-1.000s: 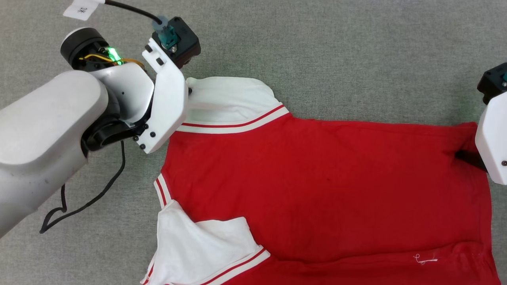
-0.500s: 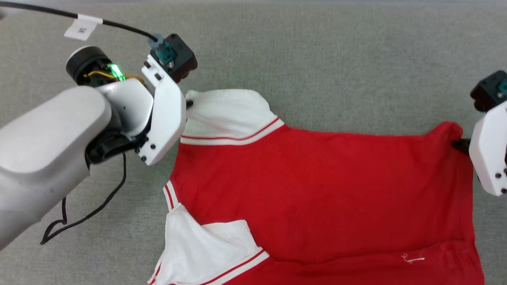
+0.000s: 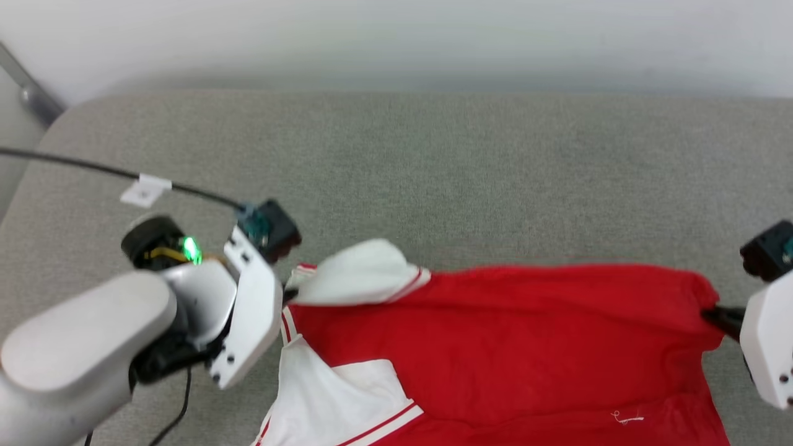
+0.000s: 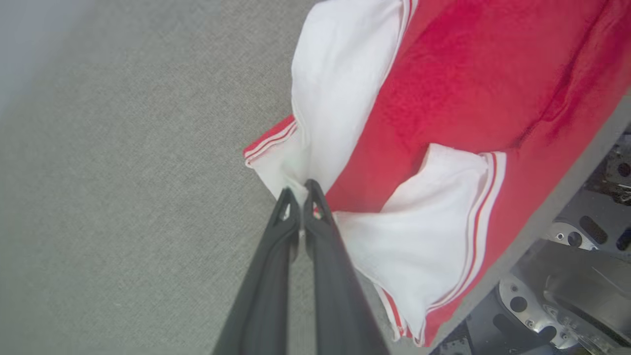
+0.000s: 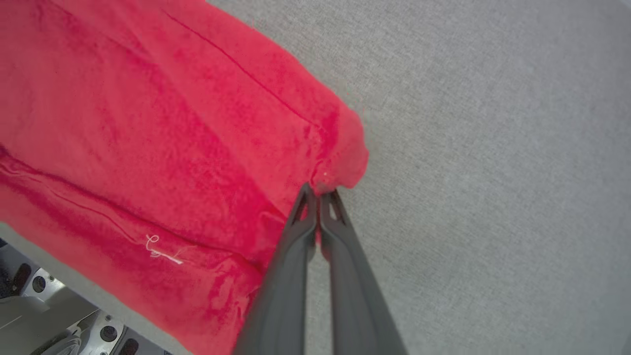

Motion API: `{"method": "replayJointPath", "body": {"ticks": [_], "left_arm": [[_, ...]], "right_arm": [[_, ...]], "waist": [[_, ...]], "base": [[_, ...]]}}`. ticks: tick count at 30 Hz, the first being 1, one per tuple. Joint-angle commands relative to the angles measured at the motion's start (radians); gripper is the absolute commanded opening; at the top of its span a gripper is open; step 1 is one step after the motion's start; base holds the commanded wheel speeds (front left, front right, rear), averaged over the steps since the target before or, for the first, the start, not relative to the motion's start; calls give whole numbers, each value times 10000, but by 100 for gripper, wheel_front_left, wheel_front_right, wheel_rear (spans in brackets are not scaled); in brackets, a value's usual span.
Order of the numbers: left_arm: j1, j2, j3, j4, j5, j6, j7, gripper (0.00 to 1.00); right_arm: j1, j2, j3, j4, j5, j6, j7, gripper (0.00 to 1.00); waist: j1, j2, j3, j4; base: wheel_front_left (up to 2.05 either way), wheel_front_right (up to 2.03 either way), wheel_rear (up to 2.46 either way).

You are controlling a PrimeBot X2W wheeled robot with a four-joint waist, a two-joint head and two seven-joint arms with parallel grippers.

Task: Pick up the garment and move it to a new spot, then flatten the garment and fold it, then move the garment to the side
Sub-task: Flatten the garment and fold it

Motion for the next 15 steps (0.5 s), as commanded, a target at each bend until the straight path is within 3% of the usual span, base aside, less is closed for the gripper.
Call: {"method": "replayJointPath", "body": {"ticks": [1,8,15], "left_arm": [[1088,327,-29,-455,55,207,136,0],[2578,538,-37,-865,-22,444,165,0],[3745,192,-43,-416,-87,544,-52,0]], "right_arm": [[1061,-71,-250,-129,-47,-5,-339,0],[2369,79,-601,-107,-66,-5,-498,0],[3250,591,-691,377,-36,-5,-263,0]], "waist": [[1,-1,-468,113],[1,-1,-633,121],[1,-1,-245,119]], "base": [[0,0,0],[0,0,0],[0,0,0]]}}
